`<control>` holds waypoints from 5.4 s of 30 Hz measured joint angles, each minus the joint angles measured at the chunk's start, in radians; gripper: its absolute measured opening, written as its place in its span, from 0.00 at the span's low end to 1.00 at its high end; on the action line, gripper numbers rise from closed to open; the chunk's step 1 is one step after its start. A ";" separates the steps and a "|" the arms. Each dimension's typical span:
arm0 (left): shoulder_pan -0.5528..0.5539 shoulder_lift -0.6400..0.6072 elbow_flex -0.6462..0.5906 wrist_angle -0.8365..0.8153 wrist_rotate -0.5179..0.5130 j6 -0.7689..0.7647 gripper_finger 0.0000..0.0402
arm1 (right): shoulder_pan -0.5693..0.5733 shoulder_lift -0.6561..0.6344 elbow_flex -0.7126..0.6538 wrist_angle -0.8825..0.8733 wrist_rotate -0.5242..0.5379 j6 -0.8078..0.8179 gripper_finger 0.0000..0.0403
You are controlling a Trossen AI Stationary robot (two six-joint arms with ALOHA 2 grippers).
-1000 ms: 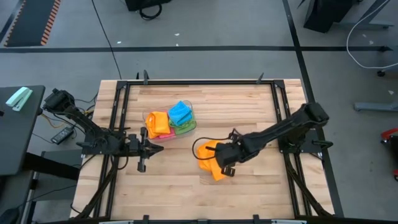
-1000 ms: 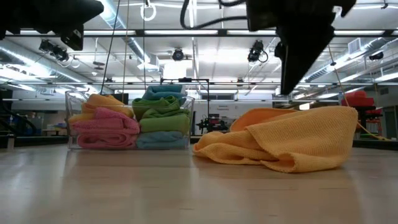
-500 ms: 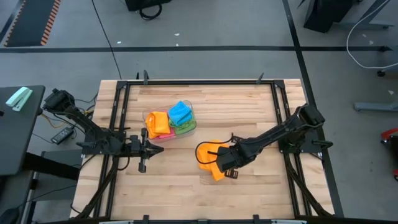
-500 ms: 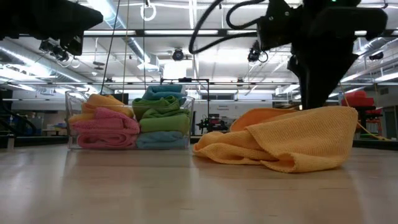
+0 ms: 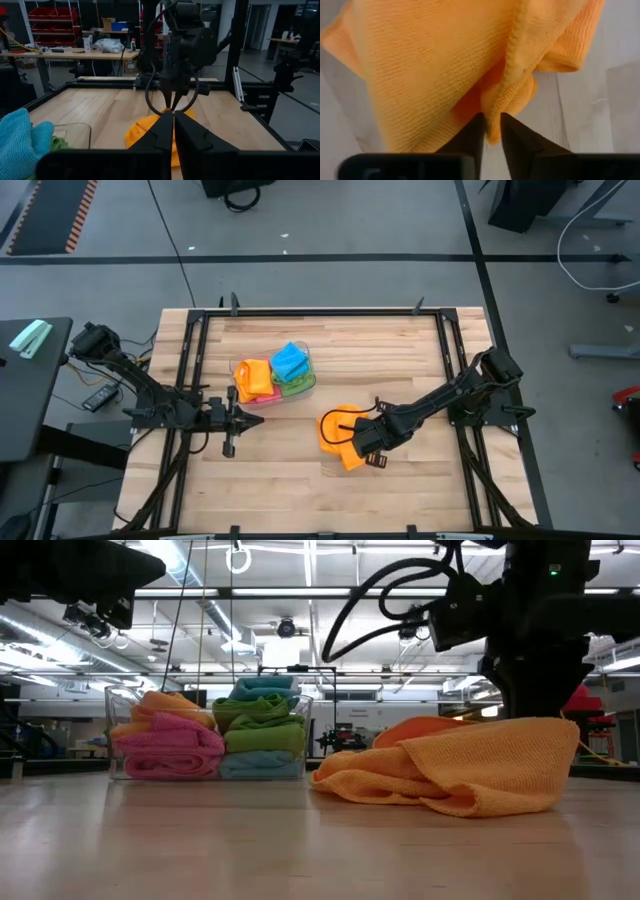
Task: Fold microfiber towels
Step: Fold the yellow microfiber towel
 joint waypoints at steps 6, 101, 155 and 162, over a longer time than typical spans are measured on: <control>0.002 0.000 0.014 -0.021 0.050 -0.065 0.04 | 0.000 -0.004 0.020 -0.012 0.000 -0.013 0.02; 0.303 0.683 0.475 -0.260 0.156 -0.109 0.46 | -0.066 -0.082 0.853 -0.141 0.629 -0.216 0.02; 0.099 0.214 0.475 -0.612 0.085 -0.129 0.02 | -0.036 -0.082 0.852 -0.529 0.360 -0.127 0.02; 0.094 0.175 0.475 -0.621 0.084 -0.129 0.02 | -0.005 -0.082 0.852 -0.539 0.359 -0.117 0.02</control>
